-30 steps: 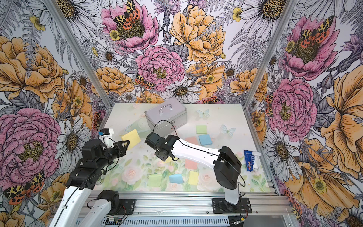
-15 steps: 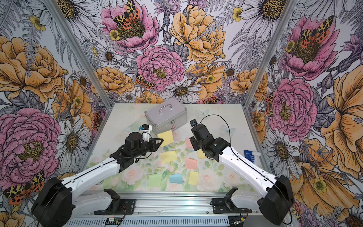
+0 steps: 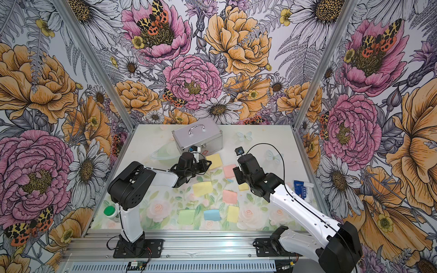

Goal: Tear off pages from different memo pads
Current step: Place the memo pad at the center of the board, then reset both arms

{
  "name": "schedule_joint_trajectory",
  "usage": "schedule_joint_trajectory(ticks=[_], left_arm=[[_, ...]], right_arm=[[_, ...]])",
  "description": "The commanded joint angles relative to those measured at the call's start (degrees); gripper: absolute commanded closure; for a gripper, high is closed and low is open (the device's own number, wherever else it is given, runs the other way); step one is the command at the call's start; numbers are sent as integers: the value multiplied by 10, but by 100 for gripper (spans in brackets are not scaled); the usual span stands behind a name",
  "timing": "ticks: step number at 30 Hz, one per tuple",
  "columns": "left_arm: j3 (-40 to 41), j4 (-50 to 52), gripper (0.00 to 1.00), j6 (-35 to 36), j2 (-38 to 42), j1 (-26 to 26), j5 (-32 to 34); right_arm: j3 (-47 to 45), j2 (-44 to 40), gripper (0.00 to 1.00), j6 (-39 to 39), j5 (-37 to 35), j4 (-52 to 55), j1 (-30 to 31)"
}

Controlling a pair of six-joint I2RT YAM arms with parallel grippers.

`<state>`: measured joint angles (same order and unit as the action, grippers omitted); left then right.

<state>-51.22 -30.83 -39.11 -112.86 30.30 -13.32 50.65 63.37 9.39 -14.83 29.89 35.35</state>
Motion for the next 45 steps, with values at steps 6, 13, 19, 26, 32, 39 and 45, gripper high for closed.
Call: schedule_joint_trajectory(ticks=[6,13,19,26,32,39,45], left_arm=[[-21,67,81,-17,-26,-60,-47],[-36,204,42,13,12,-41,-56],[-31,288,34,49,129,-34,23],[25,380,10,107,303,-35,189],[128,323,1,146,461,-103,369],[264,119,1,216,513,-199,458],[285,61,1,289,478,-247,448]], right_arm=[[-7,-6,44,-13,18,-22,-14],[1,-2,44,-14,25,-23,-16],[4,-7,44,-5,26,-23,-16],[-3,-33,2,5,-8,-46,-20],[-60,-54,1,-7,-76,-156,-32],[-222,-67,1,-25,-147,-426,-107],[-219,-3,1,26,-150,-411,-204]])
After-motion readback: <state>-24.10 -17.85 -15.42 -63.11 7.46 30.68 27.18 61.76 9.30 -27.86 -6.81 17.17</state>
